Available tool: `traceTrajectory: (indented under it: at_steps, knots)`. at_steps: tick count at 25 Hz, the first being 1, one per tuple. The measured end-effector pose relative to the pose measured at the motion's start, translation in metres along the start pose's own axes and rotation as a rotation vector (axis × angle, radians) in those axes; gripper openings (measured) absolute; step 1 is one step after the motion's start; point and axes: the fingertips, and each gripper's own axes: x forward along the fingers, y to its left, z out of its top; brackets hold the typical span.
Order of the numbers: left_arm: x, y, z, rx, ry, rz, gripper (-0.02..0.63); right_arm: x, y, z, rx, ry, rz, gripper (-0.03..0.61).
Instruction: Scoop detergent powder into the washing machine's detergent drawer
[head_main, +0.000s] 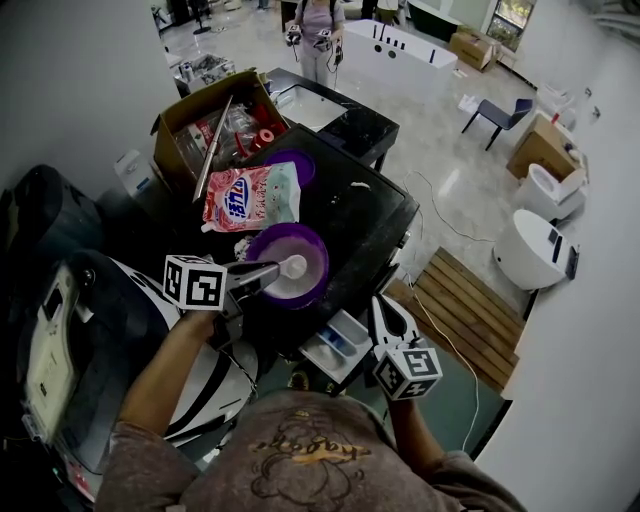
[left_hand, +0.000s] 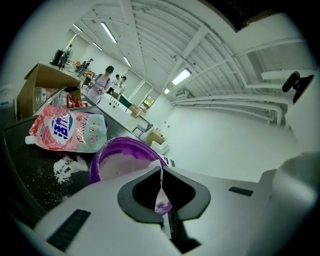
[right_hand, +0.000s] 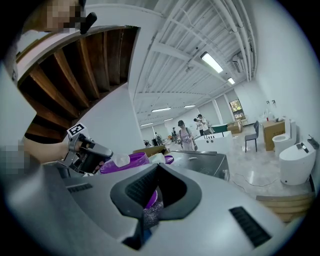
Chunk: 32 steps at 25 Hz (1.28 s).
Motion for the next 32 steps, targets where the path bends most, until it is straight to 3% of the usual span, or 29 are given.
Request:
traceTrajectory:
  at_steps: [11,16,24,32]
  knots:
    - [-0.011,-0.001,0.015,-0.035,-0.236,0.086,0.025,0.001,0.005,0.005,0.005,0.000,-0.010,0.002]
    - [-0.011,-0.009,0.016,-0.068,-0.298,0.076,0.026,-0.001,0.006,0.007,-0.002,-0.003,-0.016,0.002]
    - [-0.009,-0.015,0.010,-0.090,-0.310,0.064,0.026,-0.012,-0.001,0.011,-0.008,-0.016,-0.045,0.002]
    - [0.002,-0.040,0.020,-0.031,-0.297,0.022,0.026,-0.032,-0.014,0.010,-0.027,-0.021,-0.096,0.002]
